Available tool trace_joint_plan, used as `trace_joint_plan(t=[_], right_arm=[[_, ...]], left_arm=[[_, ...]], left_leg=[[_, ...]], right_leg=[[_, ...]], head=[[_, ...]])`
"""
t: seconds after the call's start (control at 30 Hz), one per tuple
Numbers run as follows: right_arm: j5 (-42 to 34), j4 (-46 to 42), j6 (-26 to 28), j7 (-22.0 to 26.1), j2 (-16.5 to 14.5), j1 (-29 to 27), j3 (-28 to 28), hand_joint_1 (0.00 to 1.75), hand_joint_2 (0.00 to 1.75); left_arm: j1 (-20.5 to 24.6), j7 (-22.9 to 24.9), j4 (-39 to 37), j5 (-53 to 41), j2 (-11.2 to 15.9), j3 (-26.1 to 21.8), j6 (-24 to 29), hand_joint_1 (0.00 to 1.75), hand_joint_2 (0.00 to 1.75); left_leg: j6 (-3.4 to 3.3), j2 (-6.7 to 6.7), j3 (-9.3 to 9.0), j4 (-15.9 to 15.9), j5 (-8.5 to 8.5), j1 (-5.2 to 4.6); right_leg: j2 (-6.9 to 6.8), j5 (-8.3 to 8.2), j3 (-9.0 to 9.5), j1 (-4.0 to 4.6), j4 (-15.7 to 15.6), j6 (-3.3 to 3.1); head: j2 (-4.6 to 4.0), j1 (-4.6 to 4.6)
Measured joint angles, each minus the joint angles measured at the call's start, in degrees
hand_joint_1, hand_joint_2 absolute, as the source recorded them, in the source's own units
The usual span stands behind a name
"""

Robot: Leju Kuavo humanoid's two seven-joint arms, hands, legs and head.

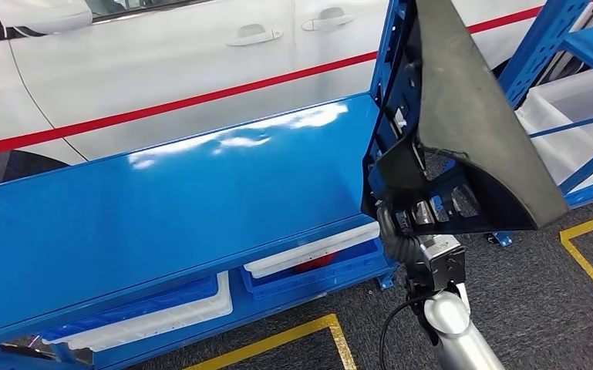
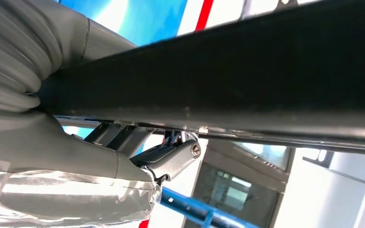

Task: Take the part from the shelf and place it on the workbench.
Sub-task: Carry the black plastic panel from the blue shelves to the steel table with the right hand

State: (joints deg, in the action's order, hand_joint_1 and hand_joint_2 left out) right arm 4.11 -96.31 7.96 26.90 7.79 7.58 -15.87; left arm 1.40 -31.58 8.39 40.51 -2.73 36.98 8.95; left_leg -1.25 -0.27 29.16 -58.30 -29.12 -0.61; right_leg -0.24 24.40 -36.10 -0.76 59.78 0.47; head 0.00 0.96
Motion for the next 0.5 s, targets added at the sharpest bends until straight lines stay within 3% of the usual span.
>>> trace_joint_plan(t=[0.07,0.1,0.2,0.23,0.27,0.33,0.4,0.43,0.5], right_arm=[[-0.07,-0.55,0.02,1.04,-0.43,-0.63,0.0,1.75,1.75],[-0.07,-0.91,0.17,1.6,-0.71,-1.06,-0.02,1.75,1.75],[-0.01,-1.94,1.07,2.98,-1.53,-3.11,-0.24,1.75,1.75],[0.01,-2.25,1.4,3.28,-1.68,-3.98,-0.33,1.75,1.75],[0.02,-2.54,1.76,3.53,-1.81,-4.79,-0.42,1.75,1.75],[-0.27,-3.14,2.47,3.7,-2.01,-6.05,-0.46,1.75,1.75],[-1.08,-3.68,3.35,3.72,-2.46,-7.56,-0.44,1.75,1.75],[-1.48,-3.88,3.73,3.9,-2.77,-8.7,-0.43,1.75,1.75],[-1.86,-4.09,4.25,4.53,-3.46,-11.0,-0.41,1.75,1.75]], left_arm=[[0.02,0.21,0.0,0.36,-0.14,0.0,0.48,0.0,1.75],[0.01,0.33,0.0,0.52,-0.21,0.0,0.78,0.0,1.75],[-0.02,0.83,0.0,1.13,-0.33,0.0,1.62,0.0,1.75],[-0.05,1.02,0.0,1.27,-0.37,0.0,1.85,0.0,1.75],[-0.07,1.2,0.0,1.38,-0.43,0.0,2.05,0.0,1.75],[-0.09,1.53,0.0,1.46,-0.54,0.01,2.54,0.0,1.75],[-0.01,1.85,0.0,1.42,-0.61,0.13,3.23,0.0,1.75],[0.03,1.98,0.0,1.39,-0.62,0.27,3.54,0.0,1.75],[0.01,2.2,-0.01,1.38,-0.62,0.61,3.87,0.0,1.75]], left_leg=[[-0.26,0.17,-0.08,1.25,1.1,0.27],[-0.51,0.27,-0.01,1.86,1.75,0.47],[-0.92,0.4,1.19,2.07,2.89,0.61],[-0.84,0.39,1.73,1.84,3.08,0.6],[-0.75,0.37,2.26,1.53,3.25,0.62],[-0.47,0.35,3.28,0.63,3.37,0.73],[0.05,0.3,4.08,-0.29,3.36,0.71],[0.38,0.22,4.3,-0.62,3.42,0.66],[1.11,0.06,4.59,-0.83,3.79,0.58]], right_leg=[[0.04,0.6,-0.22,-0.04,0.38,0.6],[0.1,2.07,-0.77,-0.01,1.81,0.81],[0.22,8.63,-3.93,-0.24,11.35,1.37],[0.21,9.43,-4.38,-0.39,13.74,1.6],[0.2,9.08,-3.91,-0.54,14.22,1.81],[0.14,6.38,0.14,-0.91,8.94,2.15],[0.16,5.12,4.41,-0.86,2.18,1.9],[0.19,5.13,5.39,-0.72,0.39,1.57],[0.3,4.93,5.2,-0.48,-0.03,0.63]], head=[[0.0,-0.05],[0.0,-0.08],[0.0,-0.11],[0.0,-0.12],[0.0,-0.11],[0.0,-0.11],[0.0,-0.1],[0.0,-0.1],[0.0,-0.07]])
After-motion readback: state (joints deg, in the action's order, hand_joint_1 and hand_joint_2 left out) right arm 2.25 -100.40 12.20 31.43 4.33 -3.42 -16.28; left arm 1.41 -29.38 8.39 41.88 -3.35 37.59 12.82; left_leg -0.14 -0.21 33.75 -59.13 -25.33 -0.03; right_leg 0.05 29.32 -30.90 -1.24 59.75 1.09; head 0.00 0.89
